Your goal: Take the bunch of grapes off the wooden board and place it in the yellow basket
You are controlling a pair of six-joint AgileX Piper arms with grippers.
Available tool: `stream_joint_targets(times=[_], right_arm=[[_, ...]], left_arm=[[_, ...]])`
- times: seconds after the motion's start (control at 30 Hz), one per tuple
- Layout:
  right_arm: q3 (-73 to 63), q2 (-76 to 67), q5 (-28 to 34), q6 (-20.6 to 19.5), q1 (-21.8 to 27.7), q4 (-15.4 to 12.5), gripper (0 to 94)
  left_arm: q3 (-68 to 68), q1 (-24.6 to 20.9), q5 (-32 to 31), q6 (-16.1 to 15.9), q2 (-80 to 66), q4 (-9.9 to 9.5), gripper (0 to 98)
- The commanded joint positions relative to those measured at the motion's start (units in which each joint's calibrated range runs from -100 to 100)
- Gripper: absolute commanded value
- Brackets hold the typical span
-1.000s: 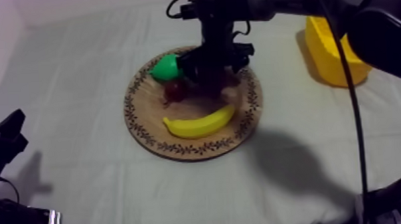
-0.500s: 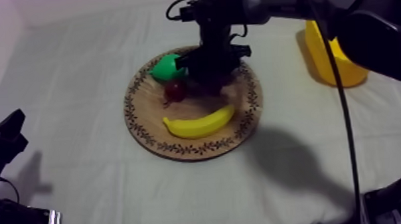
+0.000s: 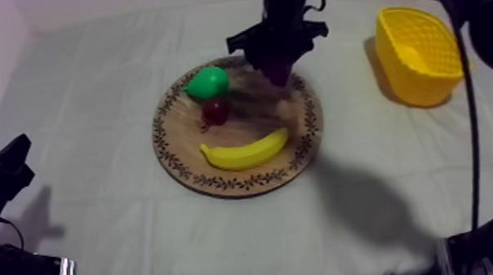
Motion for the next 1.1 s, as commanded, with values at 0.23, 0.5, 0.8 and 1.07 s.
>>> stream_joint_targets(times=[0.23, 0.5, 0.8, 1.07], right_arm=[[1.6, -9.0, 1.8, 0.4, 3.2, 2.7, 34.2], [1.5, -13.2, 3.1, 0.2, 8.2, 4.2, 34.2], [2.6, -16.3, 2.7, 1.2, 15.0, 5.5, 34.0], [5.2, -17.9, 1.3, 2.7, 19.9, 5.9, 33.6]], left_arm=[[0.0, 0.0, 0.0, 0.0, 0.0, 0.01, 0.1], [0.0, 0.0, 0.0, 0.0, 0.0, 0.01, 0.1], [0.0, 0.0, 0.0, 0.0, 0.0, 0.01, 0.1], [0.0, 0.0, 0.0, 0.0, 0.0, 0.01, 0.1]])
